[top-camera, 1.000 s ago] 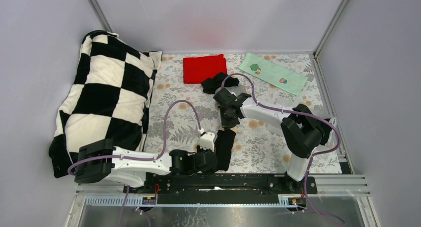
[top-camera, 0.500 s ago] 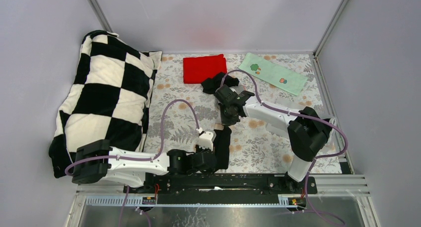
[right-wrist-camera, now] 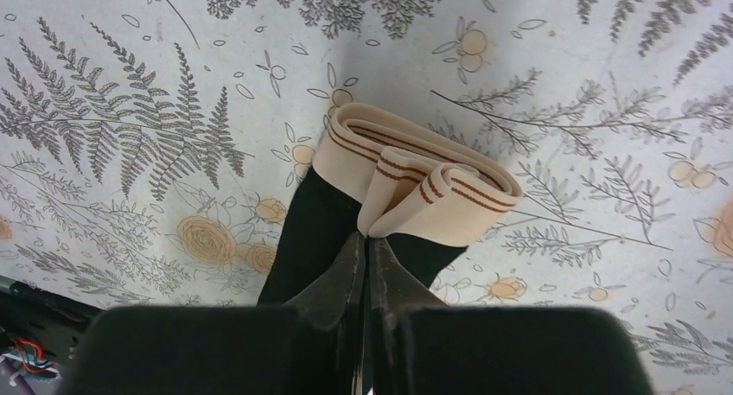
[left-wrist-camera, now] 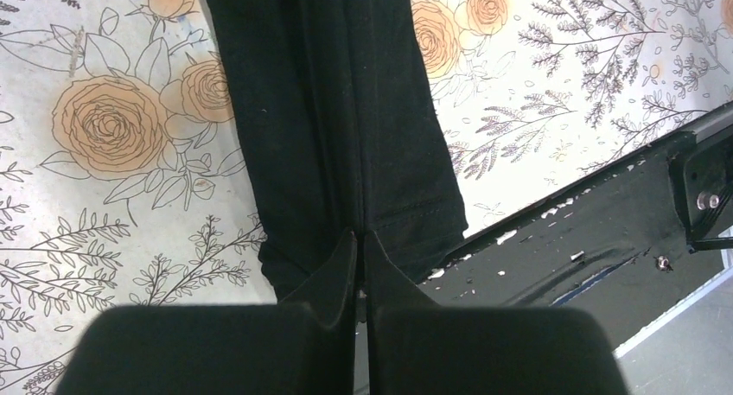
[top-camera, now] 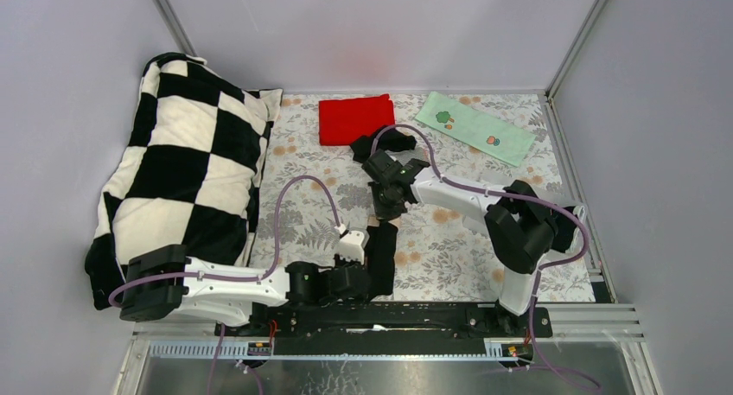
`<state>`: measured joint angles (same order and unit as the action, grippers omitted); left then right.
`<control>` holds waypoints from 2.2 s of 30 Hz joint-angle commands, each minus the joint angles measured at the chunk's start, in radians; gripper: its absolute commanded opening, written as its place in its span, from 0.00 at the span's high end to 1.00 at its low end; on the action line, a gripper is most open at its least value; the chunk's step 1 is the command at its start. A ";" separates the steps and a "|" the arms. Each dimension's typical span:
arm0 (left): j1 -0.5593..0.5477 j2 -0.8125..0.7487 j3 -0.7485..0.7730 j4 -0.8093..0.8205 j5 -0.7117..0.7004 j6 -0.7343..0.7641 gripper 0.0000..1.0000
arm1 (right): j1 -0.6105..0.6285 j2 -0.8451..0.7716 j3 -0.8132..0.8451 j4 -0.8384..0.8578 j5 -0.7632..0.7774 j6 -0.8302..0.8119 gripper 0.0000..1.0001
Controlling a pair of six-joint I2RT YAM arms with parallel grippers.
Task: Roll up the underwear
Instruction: Fold the underwear at the center of the board.
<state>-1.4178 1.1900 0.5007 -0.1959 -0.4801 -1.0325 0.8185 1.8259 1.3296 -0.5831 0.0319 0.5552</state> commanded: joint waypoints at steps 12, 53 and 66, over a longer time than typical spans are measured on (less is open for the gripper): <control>-0.001 -0.051 -0.058 -0.052 -0.002 -0.047 1.00 | 0.035 0.106 0.081 0.102 -0.020 -0.035 0.99; -0.003 -0.225 -0.020 -0.386 -0.088 -0.237 0.63 | 0.035 0.008 -0.026 0.297 -0.169 -0.004 0.54; -0.003 -0.353 0.004 -0.530 -0.207 -0.360 0.72 | 0.036 -0.123 -0.118 0.263 -0.182 -0.013 0.67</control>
<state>-1.4185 0.8616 0.4648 -0.6701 -0.5995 -1.3529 0.8539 1.7592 1.2507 -0.3027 -0.1410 0.5484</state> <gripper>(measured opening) 0.283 0.415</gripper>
